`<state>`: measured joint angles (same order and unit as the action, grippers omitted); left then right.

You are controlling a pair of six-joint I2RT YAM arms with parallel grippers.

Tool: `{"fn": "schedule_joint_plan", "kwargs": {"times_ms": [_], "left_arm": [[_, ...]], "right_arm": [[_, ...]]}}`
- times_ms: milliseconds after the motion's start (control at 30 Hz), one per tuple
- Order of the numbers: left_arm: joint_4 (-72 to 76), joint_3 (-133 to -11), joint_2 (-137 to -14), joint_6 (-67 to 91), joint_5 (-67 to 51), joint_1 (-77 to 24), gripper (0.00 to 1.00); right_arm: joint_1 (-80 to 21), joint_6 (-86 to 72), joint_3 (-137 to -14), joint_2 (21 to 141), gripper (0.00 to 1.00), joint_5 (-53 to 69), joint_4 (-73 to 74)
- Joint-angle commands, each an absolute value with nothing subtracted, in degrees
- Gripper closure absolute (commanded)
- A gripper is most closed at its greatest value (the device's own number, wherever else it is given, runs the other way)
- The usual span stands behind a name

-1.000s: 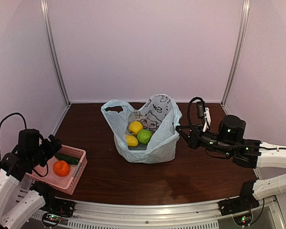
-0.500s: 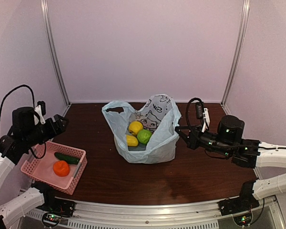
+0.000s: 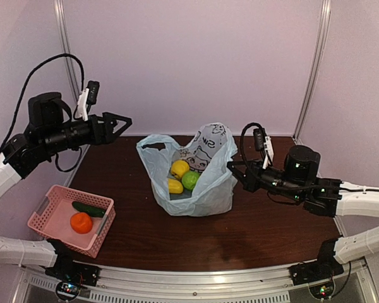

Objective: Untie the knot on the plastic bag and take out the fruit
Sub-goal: Place the fake fruit in the bin.

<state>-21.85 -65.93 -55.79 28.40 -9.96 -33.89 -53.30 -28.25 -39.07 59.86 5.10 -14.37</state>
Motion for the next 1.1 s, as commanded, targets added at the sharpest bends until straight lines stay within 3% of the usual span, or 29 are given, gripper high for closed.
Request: {"fn": "schedule_joint_plan", "kwargs": {"times_ms": [0,200,400,633,1067], "left_arm": [[-16.53,-71.58,-61.76,24.01,-8.93,-41.22,0.15],[-11.90,-77.63,-70.04,21.18,-9.07,-50.70,0.15],[-16.15,-84.65,-82.73,19.52,-7.17,-52.81,0.16],[-20.78,-88.47,-92.59,20.68,-7.92,-52.99,0.32],[-24.08,-92.24,-104.29,21.86,-6.26,-50.36,0.40]], "right_arm": [[-52.92,-27.92,-39.56,59.86,1.00,5.20,-14.23],[-52.91,-27.80,-39.64,58.78,1.00,4.52,-12.78],[-52.96,-27.71,-39.01,56.99,1.00,3.62,-11.64],[-52.93,-27.83,-36.67,53.50,0.99,1.99,-11.63],[-52.93,-26.65,-37.20,51.57,0.99,1.06,-8.06]]}}
